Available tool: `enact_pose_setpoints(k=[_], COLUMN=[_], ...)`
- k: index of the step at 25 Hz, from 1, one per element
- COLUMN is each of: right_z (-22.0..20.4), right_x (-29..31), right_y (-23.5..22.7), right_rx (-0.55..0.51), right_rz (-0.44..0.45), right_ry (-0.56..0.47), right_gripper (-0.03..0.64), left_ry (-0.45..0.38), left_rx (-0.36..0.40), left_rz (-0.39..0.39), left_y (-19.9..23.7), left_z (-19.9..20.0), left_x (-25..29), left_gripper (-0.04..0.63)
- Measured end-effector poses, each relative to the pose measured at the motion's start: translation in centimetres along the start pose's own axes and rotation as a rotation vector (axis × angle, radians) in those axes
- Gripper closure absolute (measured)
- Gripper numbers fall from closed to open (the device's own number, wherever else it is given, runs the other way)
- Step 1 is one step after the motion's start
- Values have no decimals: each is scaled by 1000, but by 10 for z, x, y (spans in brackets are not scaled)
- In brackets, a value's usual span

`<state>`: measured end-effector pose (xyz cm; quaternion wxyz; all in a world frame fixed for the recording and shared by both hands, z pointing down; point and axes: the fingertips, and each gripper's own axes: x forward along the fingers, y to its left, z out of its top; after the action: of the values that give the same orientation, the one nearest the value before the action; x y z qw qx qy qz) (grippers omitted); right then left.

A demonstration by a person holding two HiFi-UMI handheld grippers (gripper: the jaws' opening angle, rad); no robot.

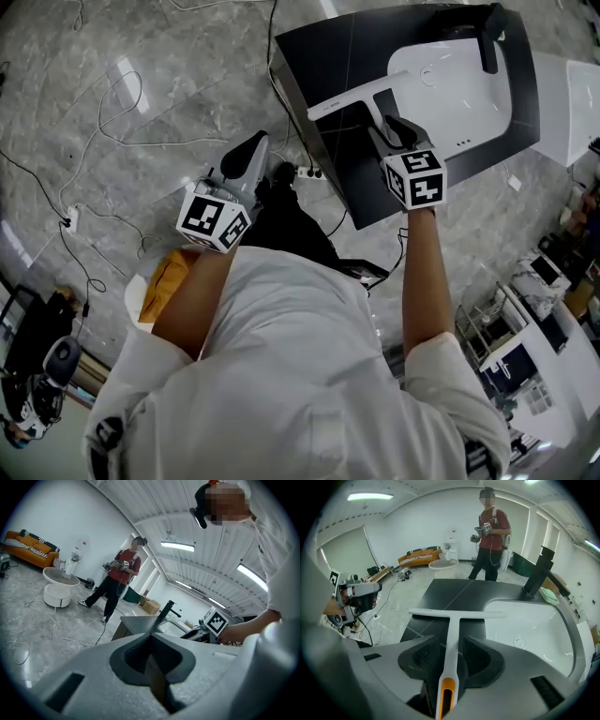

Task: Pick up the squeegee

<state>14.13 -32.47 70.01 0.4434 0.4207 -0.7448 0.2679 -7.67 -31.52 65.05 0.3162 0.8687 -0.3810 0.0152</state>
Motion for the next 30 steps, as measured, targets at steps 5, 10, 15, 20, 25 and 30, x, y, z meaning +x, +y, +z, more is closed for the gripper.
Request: enact_pose_setpoints(k=[5,10,15,20,25,30], right_z=[-5,-11,-11,-13,-12,7], right_x=[7,11,11,8,-7,-34], right_y=[-2,-1,-1,-4,-8,-5], right_rx=[-9,-5,-8,14,38,26], right_rz=[-16,-19,-33,-59,-89,-114], right_ry=[54,85,88,65,14,-74], right_gripper=[486,526,529,535,537,537], left_ry=[-14,-27,-35,-53,-67,-82], left_rx=[-21,-30,-36,-36,-25,-1], left_rz=[24,39,44,46,40,29], left_y=[12,19,18,13,7,-3], left_z=[-2,-4,-5,-4,-1,8], left_x=[-6,-13,-24,-33,-43,-47], left_gripper=[583,583,583,583,583,583])
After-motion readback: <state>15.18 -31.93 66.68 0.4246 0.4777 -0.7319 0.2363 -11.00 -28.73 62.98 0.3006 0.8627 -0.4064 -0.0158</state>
